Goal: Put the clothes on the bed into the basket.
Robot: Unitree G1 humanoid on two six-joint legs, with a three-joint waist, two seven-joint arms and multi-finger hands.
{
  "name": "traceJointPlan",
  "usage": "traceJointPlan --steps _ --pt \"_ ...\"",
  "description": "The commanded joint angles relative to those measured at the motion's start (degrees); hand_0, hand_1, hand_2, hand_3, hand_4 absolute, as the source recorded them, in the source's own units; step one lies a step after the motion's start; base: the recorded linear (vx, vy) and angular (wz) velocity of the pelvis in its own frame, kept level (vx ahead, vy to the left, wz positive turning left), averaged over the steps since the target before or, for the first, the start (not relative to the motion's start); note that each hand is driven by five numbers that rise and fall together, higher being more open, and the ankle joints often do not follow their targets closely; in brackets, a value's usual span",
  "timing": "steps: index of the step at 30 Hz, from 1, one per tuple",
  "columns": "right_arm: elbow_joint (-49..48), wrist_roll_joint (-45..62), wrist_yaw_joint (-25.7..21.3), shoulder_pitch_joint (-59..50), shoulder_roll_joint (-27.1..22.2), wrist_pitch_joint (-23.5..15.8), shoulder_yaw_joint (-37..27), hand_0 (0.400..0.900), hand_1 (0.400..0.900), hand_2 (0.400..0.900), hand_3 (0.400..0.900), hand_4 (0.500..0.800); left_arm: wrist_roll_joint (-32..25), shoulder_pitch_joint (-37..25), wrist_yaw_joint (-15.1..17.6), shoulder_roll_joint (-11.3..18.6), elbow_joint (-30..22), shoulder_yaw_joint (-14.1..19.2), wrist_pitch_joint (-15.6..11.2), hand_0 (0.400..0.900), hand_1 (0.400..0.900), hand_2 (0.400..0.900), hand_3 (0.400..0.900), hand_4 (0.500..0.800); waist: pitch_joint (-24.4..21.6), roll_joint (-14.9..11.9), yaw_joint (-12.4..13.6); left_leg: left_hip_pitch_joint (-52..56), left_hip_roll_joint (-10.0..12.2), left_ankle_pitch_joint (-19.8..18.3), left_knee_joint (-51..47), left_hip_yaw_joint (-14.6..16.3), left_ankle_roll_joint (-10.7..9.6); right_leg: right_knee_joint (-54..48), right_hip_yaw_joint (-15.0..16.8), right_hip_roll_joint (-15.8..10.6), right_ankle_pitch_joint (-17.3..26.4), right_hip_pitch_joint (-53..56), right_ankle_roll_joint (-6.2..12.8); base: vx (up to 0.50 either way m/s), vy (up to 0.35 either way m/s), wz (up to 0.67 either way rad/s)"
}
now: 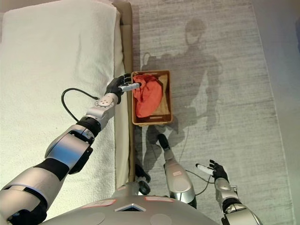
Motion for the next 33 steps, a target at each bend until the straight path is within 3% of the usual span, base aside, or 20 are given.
traceJointPlan --steps 1,2,8,14,19,24,33 --pt "2.3 1.9 -0.2 -1.4 -3.8 0.1 -1.6 0.9 0.9 0.9 0.9 0.8 4.2 -3.1 0.3 1.7 2.0 2.9 -2.7 0.9 0.9 0.9 0.9 0.8 1.4 2.8 0.5 0.2 1.0 -0.2 0.3 -6.4 -0.4 1.1 -5.7 2.5 -8.8 6.7 1.71 -0.02 -0.018 0.24" --pt "2.3 1.9 -0.2 -1.4 -3.8 0.1 -1.5 0.9 0.9 0.9 0.9 0.8 4.2 -3.1 0.4 1.7 1.9 2.9 -2.7 0.9 0.9 0.9 0.9 0.8 1.4 2.8 0.4 0.2 1.0 -0.2 0.3 -6.4 -0.4 1.1 -5.8 2.5 -8.8 6.8 1.71 -0.02 -0.011 0.23" --pt "3.7 -0.1 1.1 -3.7 -1.4 1.0 -0.5 0.9 0.9 0.9 0.9 0.8 6.9 11.4 -0.7 3.7 0.3 7.4 -2.7 0.9 0.9 0.9 0.9 0.8 2.7 1.5 3.6 5.1 0.3 -0.3 0.3 -9.8 -0.1 1.2 -8.5 1.4 -10.5 13.5 1.3 -0.03 0.002 0.49" --pt "5.0 -2.8 2.5 -6.3 -0.5 1.7 0.5 0.9 0.9 0.9 0.9 0.8 13.5 24.0 -2.8 5.2 1.4 10.1 -2.0 0.9 0.9 0.9 0.9 0.8 2.2 -0.2 6.5 8.2 -0.6 -0.9 0.3 -12.0 0.6 0.7 -10.7 0.7 -11.2 18.4 1.46 -0.06 0.056 0.34" --pt "5.9 -4.7 3.3 -6.5 0.1 2.5 0.4 0.9 0.9 0.9 0.9 0.8 20.5 31.7 -5.3 5.3 2.1 9.9 -1.7 0.9 0.9 0.9 0.9 0.8 1.2 -1.9 8.5 10.1 -1.0 -1.4 0.3 -13.6 1.0 0.5 -12.2 0.0 -11.5 21.3 1.81 -0.07 0.064 0.35" --pt "6.7 -7.5 4.6 -6.4 1.5 3.3 1.1 0.9 0.9 0.9 0.9 0.8 25.8 37.9 -6.4 4.7 5.6 11.7 -0.5 0.9 0.9 0.9 0.9 0.8 0.1 -3.1 9.8 11.3 -1.9 -1.2 0.3 -14.3 1.8 0.7 -13.4 -0.9 -11.2 23.0 1.71 -0.05 0.09 0.18" --pt "6.9 -9.7 5.3 -6.6 3.6 4.1 1.8 0.9 0.9 0.9 0.9 0.8 27.5 43.4 -5.3 3.5 9.1 15.8 0.5 0.9 0.9 0.9 0.9 0.8 -0.8 -4.2 11.4 12.6 -3.2 -2.1 0.3 -16.2 3.2 1.4 -14.1 -2.0 -11.7 25.0 2.17 -0.03 0.08 0.18"
